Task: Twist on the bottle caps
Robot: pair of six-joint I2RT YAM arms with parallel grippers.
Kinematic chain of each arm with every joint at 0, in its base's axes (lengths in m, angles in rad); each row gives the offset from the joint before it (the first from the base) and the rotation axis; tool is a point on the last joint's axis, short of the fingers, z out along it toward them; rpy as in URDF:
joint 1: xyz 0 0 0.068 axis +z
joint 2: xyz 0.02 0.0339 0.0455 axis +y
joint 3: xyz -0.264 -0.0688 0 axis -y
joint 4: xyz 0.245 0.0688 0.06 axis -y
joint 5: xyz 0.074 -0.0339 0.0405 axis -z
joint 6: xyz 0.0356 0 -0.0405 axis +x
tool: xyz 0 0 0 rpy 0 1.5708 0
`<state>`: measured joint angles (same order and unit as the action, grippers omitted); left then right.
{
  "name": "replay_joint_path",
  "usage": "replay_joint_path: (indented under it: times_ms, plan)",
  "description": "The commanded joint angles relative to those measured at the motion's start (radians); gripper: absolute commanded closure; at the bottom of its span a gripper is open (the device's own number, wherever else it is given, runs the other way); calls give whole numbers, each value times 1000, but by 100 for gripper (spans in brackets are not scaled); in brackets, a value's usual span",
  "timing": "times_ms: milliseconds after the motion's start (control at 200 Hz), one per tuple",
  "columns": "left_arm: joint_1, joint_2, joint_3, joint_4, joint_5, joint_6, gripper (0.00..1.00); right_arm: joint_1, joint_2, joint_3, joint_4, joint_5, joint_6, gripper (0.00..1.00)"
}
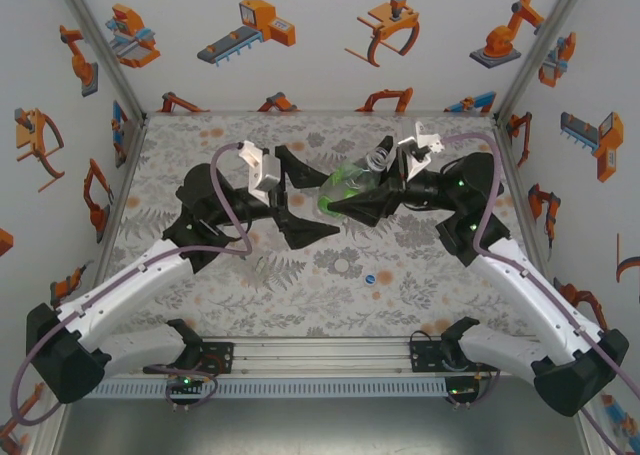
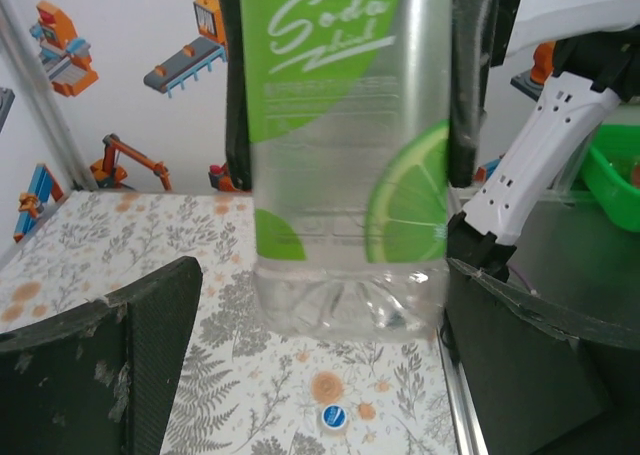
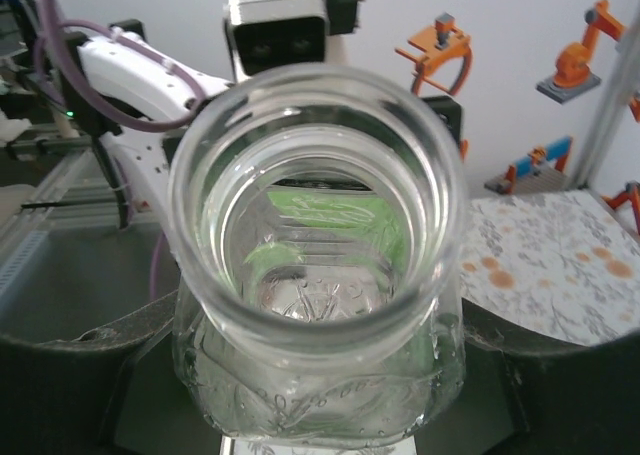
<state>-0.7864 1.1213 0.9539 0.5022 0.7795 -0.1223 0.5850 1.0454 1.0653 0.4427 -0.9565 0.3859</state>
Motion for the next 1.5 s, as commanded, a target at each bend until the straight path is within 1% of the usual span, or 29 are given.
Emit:
replay_joint_path:
  times_ms: [0,100,340,466,611,776,876,941,1051,1162,1192,1242,1412,1492]
  plan:
    - [-21,6,50,51,27,-32,3,0,2,11,105,-61,63,60]
    - [-31,13,57,49,20,-36,0,1,1,14,74,-62,39,60]
    - [-36,43,93,22,18,-53,9,1,-4,7,51,-47,9,61]
    - [-37,64,106,32,20,-79,16,0,-17,-1,44,-36,-14,61]
    - [-40,84,127,27,30,-99,22,1,-21,6,11,-32,-37,61]
    - [-46,87,129,25,38,-92,37,1,-29,13,-30,-19,-61,61]
    - [-48,80,122,27,42,-79,42,0,-41,11,-41,3,-64,56]
    - [-50,74,116,27,41,-71,45,1,-51,10,-48,30,-65,47]
    - [-49,64,109,30,40,-58,51,1,-69,7,-56,64,-65,33]
    - [-50,59,106,29,39,-53,52,1,-88,5,-52,86,-64,20]
    - [-50,58,106,28,37,-52,52,1,-95,3,-50,97,-64,18]
    - [-50,56,106,27,37,-51,52,1,-106,-1,-47,114,-64,17]
    - [-50,48,97,25,35,-45,52,0,-118,10,-48,147,-56,18]
    - [-50,44,92,23,33,-45,52,1,-117,24,-60,154,-52,22]
